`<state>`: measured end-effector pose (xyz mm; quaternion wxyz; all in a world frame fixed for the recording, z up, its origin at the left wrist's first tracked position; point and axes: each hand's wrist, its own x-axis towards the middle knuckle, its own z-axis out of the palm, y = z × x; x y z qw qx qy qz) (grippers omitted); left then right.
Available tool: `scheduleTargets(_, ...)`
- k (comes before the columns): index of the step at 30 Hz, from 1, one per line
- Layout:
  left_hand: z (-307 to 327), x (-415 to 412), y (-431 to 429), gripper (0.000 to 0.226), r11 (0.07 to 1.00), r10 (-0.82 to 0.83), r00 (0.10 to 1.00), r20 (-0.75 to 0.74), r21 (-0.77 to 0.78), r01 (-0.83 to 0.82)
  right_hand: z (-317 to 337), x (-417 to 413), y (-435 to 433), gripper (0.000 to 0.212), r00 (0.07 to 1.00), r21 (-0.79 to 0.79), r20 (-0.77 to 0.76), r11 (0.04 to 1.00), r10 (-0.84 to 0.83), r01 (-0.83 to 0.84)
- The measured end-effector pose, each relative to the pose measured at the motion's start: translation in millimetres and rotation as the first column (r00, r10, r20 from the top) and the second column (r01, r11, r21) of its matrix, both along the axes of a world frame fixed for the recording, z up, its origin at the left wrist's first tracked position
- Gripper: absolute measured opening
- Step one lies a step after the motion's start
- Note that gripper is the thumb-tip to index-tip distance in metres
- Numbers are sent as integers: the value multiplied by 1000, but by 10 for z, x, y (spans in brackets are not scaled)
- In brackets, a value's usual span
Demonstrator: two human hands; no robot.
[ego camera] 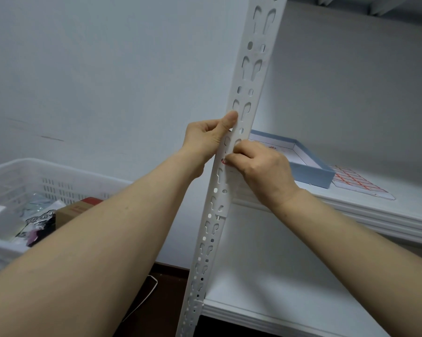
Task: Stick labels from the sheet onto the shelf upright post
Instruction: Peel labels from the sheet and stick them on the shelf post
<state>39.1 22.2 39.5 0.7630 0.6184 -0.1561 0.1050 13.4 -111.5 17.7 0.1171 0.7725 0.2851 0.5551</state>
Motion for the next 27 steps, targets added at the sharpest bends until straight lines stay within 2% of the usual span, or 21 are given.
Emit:
scheduleTargets(4, 4, -13, -12, 34, 1000, 23, 1000, -3, 8, -22, 16, -25, 13, 20, 999, 3, -46, 1000, -22, 23)
scheduleTargets(10, 3, 12, -20, 41, 999, 52, 999, -15, 17, -51, 7, -26, 51, 11, 998, -4, -52, 999, -45, 45)
scheduleTargets(15, 9, -13, -17, 43, 997, 66, 997, -27, 33, -65, -2, -33, 91, 17, 996, 14, -66, 998, -61, 62)
scheduleTargets(18, 20, -26, -20, 44, 996, 74, 997, -32, 48, -73, 33, -47, 100, 19, 986, 24, -140, 995, -90, 94)
scheduleTargets(21, 37, -45, -21, 42, 996, 75, 996, -52, 54, -72, 121, -68, 65, 8, 932, 95, -359, 991, -57, 97)
scheduleTargets(22, 43, -52, -19, 41, 996, 76, 995, -58, 59, -72, 143, -63, 58, 11, 916, 135, -399, 987, -25, 86)
scheduleTargets(24, 47, -63, -13, 41, 995, 77, 995, -63, 71, -73, 144, -72, 68, 11, 929, 162, -369, 986, 13, 50)
scheduleTargets(27, 53, -66, -15, 42, 996, 67, 996, -55, 56, -64, 125, -46, 136, 19, 966, 73, -225, 986, -128, 148)
